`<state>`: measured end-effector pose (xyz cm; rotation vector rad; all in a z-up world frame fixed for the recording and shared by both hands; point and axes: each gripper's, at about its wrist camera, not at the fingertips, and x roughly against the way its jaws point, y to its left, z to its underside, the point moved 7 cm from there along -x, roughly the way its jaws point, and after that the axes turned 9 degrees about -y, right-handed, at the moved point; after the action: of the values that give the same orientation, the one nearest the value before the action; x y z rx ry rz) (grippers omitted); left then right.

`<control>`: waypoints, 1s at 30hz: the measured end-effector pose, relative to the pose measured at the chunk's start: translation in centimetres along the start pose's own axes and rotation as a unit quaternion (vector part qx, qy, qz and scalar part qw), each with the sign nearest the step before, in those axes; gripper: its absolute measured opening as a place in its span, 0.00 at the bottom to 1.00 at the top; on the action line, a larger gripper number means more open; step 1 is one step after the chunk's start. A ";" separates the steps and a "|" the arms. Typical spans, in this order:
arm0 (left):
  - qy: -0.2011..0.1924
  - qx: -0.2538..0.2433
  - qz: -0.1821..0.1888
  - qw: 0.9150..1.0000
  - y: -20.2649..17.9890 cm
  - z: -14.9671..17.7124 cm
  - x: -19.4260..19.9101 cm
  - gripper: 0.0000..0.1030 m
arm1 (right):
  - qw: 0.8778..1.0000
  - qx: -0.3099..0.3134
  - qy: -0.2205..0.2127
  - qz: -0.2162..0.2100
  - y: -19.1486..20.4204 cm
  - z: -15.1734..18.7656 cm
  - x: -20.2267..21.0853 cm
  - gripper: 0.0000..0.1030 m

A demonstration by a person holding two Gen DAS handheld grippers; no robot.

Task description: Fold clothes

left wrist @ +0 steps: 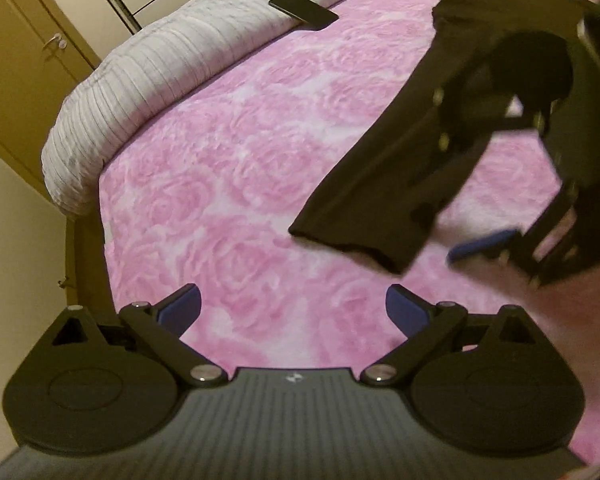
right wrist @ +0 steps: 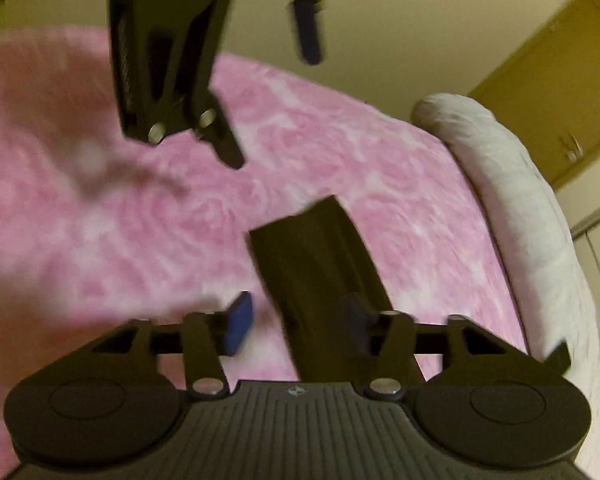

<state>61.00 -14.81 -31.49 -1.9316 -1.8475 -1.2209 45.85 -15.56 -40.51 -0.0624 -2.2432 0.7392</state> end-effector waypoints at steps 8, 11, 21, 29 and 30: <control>-0.020 -0.080 0.017 0.996 0.1 0.1 -2.4 0.96 | 1.000 -0.017 -0.024 -0.005 -0.7 -1.2 -2.4 0.02; -0.040 -0.157 0.016 0.987 -0.5 -0.3 -3.7 0.96 | 0.996 -0.071 -0.045 -0.007 -3.0 -1.8 -1.3 0.02; -0.077 -0.354 0.082 0.929 -2.3 -3.8 -9.0 0.18 | 0.983 -0.162 -0.081 0.012 -8.7 -2.3 2.9 0.02; -0.169 -0.333 0.064 0.925 -1.3 -17.6 -5.8 0.04 | 0.944 -0.305 -0.098 0.077 -15.7 0.7 9.9 0.02; -0.183 -0.329 0.065 0.924 -1.8 -19.9 -5.4 0.04 | 0.933 -0.333 -0.101 0.091 -17.0 1.7 11.5 0.02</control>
<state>51.82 -31.33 -23.04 -2.7468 -1.5225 -1.6830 39.52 -27.51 -24.95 -0.5496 -2.6177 0.0390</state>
